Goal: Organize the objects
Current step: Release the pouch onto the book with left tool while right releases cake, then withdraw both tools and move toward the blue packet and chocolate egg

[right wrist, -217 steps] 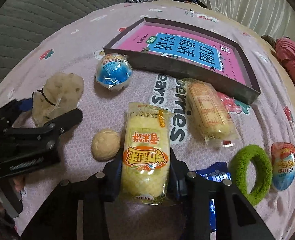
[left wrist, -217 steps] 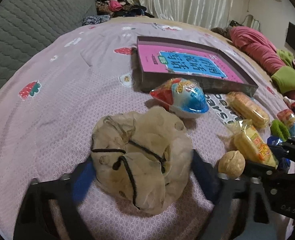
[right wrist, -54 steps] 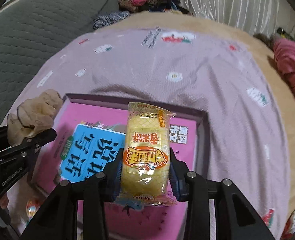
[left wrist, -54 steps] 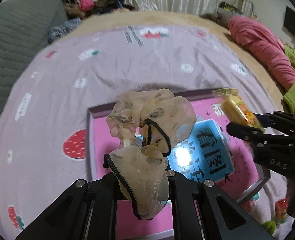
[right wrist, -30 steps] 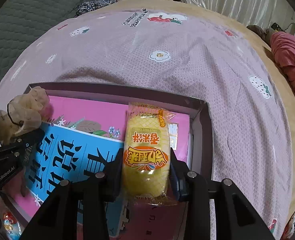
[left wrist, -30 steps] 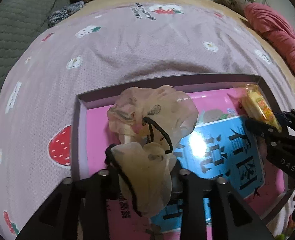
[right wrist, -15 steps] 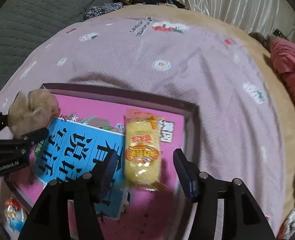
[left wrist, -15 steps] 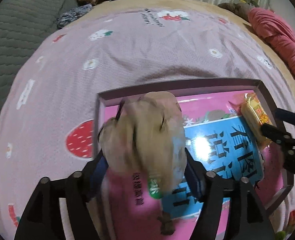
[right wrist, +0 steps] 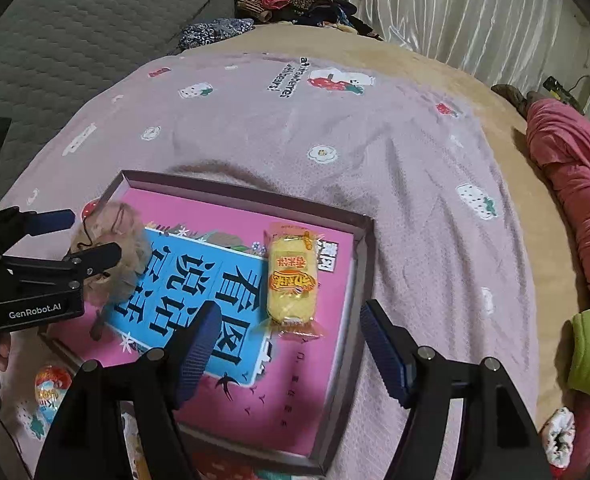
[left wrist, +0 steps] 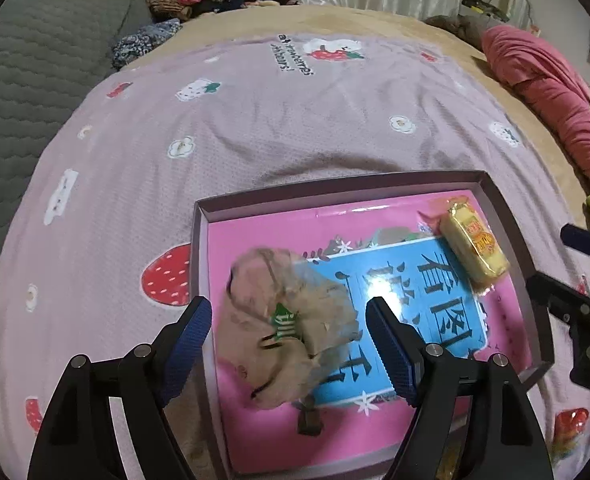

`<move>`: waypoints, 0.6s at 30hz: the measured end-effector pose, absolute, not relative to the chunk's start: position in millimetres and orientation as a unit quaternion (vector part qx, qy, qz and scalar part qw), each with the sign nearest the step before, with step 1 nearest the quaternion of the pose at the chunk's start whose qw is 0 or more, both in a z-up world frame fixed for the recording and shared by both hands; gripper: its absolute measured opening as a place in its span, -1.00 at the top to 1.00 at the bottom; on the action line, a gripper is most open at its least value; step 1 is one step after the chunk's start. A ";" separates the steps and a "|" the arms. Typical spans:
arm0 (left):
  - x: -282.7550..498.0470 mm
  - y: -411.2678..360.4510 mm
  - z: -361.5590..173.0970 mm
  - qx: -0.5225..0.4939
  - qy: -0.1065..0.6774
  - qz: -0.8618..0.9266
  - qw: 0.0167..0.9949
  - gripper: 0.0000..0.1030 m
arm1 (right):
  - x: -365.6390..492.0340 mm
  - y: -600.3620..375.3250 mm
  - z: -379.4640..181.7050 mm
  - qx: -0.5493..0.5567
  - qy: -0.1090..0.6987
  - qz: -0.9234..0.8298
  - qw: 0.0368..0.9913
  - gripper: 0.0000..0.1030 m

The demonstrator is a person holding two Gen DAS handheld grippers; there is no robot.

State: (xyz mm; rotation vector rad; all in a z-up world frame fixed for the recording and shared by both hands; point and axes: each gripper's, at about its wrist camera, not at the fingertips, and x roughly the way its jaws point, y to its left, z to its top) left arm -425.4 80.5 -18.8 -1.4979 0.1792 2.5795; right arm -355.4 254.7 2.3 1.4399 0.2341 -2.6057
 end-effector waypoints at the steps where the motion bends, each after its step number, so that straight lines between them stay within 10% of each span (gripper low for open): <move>1: -422.5 81.1 -16.8 -0.498 0.064 0.861 0.077 -0.57 | -354.4 255.0 4.3 0.480 0.078 -0.870 0.078 -0.39; 18: -313.9 65.9 52.7 -0.457 0.083 0.885 0.045 -0.62 | -265.6 261.4 78.0 0.438 0.049 -0.894 0.080 -0.91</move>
